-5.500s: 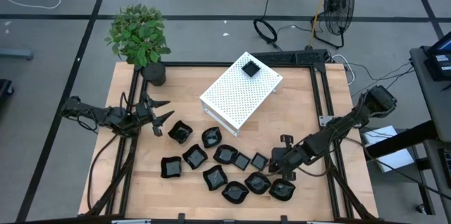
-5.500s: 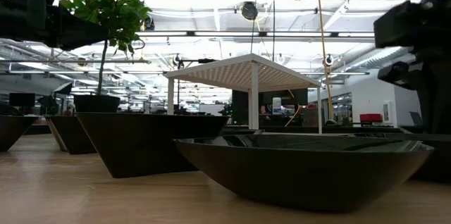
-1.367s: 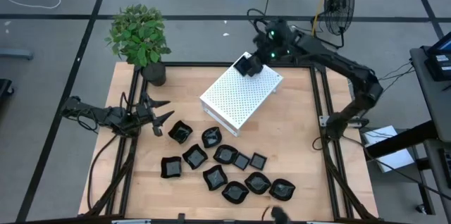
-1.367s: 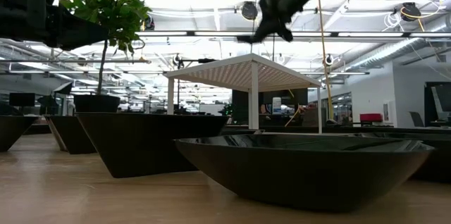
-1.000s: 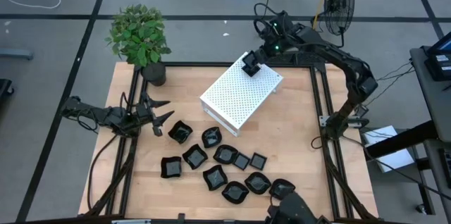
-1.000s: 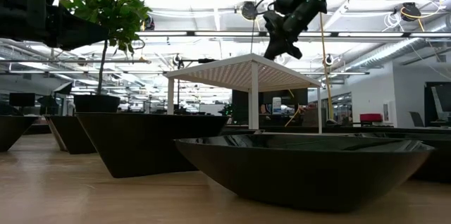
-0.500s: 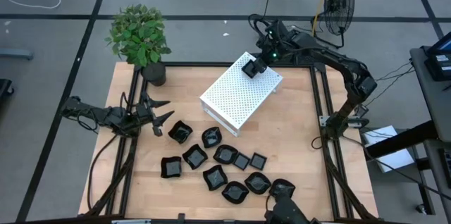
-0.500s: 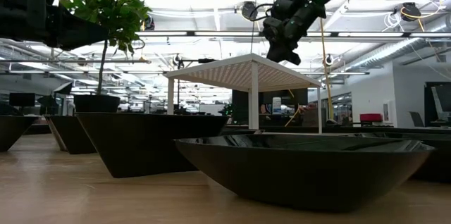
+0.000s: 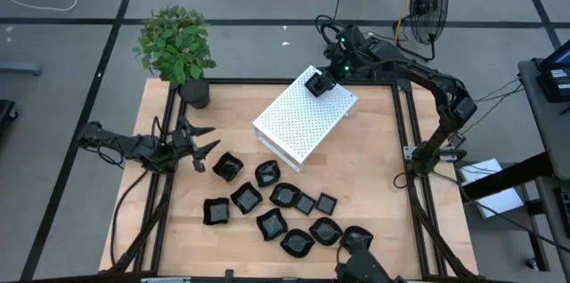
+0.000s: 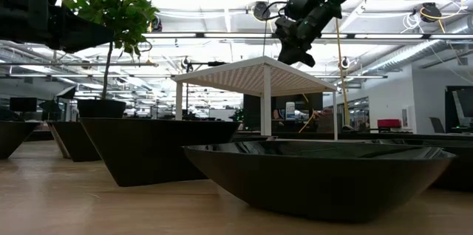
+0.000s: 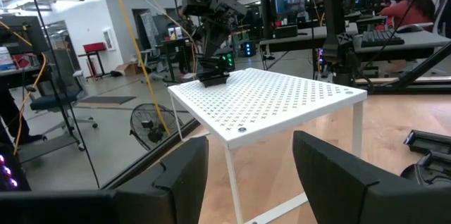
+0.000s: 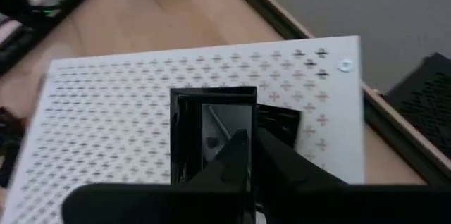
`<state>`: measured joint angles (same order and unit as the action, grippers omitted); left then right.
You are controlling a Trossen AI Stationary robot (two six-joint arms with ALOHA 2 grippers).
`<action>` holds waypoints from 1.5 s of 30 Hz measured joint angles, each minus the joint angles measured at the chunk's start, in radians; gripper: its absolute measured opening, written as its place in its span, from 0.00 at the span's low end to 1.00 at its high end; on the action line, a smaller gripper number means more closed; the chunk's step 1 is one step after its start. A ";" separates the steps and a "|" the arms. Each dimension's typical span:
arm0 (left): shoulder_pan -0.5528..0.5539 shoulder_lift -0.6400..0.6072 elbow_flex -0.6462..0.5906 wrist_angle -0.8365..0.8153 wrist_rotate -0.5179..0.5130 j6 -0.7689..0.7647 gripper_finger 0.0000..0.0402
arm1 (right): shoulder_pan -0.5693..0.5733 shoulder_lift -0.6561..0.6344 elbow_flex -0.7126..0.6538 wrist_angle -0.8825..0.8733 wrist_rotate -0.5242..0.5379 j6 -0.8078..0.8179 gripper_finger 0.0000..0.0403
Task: Pick & Place Mini shaped plates
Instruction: Stack the black square plate on top of the black square plate on the shelf
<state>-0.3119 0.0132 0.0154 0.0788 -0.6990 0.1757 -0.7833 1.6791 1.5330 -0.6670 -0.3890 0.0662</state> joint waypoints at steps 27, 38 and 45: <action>0.000 0.000 0.000 0.000 0.000 0.000 0.53 | 0.514 -0.192 -0.001 -0.133 0.179 -0.133 0.21; 0.000 0.000 0.000 0.000 0.000 0.000 0.53 | 1.108 -0.191 -0.068 -0.118 0.577 0.116 0.21; 0.000 0.000 0.000 0.000 0.000 0.000 0.53 | 1.240 -0.190 -0.240 -0.058 0.653 0.298 0.21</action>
<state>-0.3119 0.0132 0.0158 0.0788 -0.6991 0.1757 0.4567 1.4895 1.2934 -0.7245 0.2638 0.3644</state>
